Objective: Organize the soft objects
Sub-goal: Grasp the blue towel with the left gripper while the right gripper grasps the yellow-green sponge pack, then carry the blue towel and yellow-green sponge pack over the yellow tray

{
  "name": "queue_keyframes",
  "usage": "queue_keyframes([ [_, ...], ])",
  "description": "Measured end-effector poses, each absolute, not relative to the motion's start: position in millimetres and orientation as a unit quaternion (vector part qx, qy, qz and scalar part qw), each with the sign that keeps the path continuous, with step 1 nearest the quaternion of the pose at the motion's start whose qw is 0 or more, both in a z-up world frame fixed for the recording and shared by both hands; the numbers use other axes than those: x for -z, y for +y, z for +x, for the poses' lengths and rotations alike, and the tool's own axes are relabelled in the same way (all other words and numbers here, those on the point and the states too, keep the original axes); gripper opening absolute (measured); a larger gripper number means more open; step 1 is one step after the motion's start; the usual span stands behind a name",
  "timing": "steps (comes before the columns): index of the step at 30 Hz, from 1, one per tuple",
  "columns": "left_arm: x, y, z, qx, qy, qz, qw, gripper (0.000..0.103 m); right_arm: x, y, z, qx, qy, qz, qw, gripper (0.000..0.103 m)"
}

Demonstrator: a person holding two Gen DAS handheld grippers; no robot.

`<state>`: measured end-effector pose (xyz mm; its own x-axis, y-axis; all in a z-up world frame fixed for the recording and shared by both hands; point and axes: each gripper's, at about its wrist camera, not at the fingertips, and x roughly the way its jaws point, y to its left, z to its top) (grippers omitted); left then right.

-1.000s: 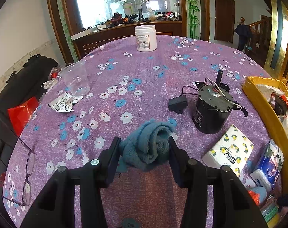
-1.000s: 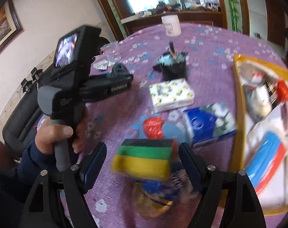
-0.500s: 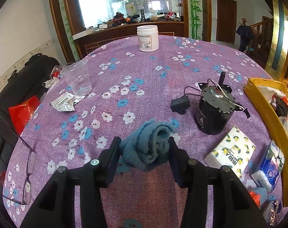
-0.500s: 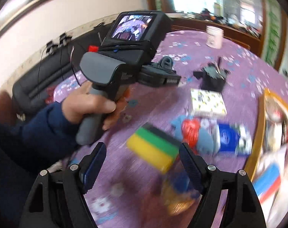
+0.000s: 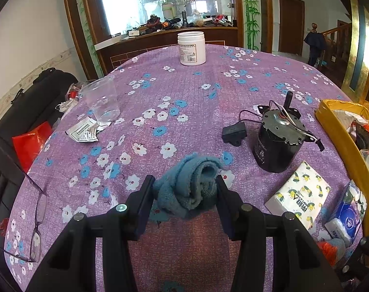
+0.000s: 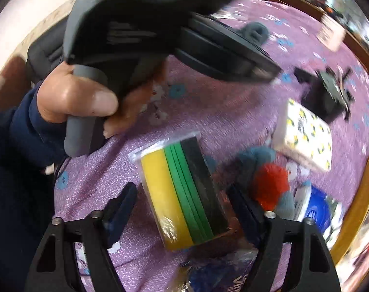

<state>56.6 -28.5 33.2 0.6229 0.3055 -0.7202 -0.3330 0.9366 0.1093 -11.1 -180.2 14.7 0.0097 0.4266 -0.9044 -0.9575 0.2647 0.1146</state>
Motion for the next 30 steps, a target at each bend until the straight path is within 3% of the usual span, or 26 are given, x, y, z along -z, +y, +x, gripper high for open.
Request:
queue_keyframes([
  [2,-34.0,-29.2,56.1,-0.176,0.395,-0.017,0.901,0.047,-16.0,-195.0,-8.6,-0.524,0.461,-0.259,0.668,0.045],
  [5,-35.5,-29.7,54.7,-0.175,0.393,-0.017,0.903,0.047,-22.6,-212.8,-14.8,-0.505,0.436,-0.222,0.711,0.043],
  [13,-41.2,-34.1,50.2,-0.166,0.379,-0.02,0.91,0.047,-48.2,-267.7,-12.1,-0.419,0.388,-0.028,0.821,0.043],
  [30,-67.4,-57.2,32.0,-0.103,0.33,-0.009,0.938,0.047,-85.2,-361.3,7.9,-0.287,0.371,0.117,0.875,0.042],
])
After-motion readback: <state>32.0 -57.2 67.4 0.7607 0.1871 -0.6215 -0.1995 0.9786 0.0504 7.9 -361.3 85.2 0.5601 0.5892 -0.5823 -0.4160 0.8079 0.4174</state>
